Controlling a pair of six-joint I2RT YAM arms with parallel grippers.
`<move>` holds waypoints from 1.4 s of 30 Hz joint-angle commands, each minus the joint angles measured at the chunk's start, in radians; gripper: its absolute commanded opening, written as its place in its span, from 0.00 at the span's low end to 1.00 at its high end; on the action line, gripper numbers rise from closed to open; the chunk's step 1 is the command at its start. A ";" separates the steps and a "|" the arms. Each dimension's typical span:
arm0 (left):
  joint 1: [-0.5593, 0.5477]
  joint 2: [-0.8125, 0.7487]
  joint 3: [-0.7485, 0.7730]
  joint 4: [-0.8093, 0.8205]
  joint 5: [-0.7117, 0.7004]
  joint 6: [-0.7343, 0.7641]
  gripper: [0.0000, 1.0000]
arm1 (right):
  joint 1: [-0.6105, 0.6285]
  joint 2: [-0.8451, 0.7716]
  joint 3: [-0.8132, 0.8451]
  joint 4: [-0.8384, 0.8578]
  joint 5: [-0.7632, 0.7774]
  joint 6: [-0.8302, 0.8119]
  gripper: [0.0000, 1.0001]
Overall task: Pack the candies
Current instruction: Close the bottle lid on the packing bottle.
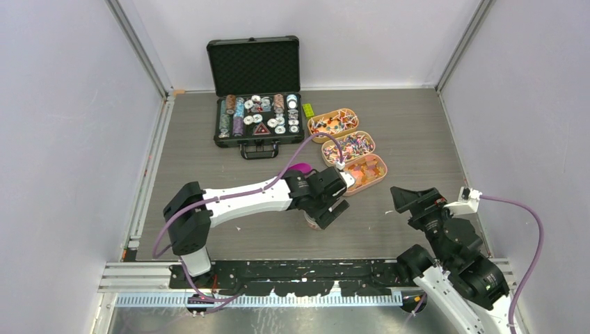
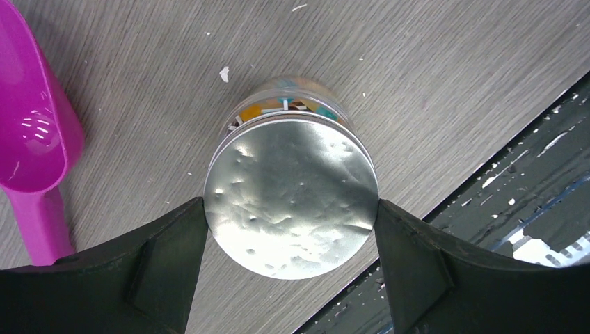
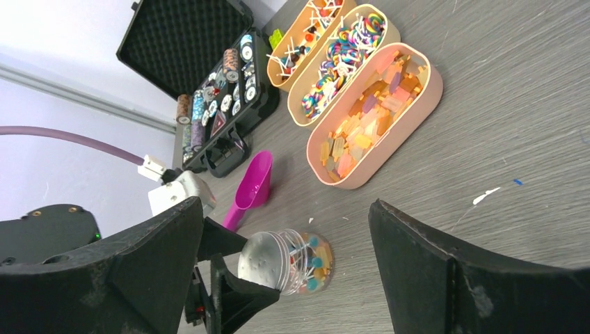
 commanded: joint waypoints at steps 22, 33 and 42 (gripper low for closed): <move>-0.005 0.040 0.023 0.021 -0.004 0.017 1.00 | 0.001 0.000 0.033 -0.002 0.041 0.005 0.92; -0.004 -0.062 0.015 0.041 -0.067 0.012 1.00 | 0.002 0.017 0.026 0.002 0.012 0.014 0.92; 0.131 -0.340 -0.069 0.110 -0.011 -0.035 1.00 | 0.002 0.212 -0.013 0.139 -0.192 0.003 0.82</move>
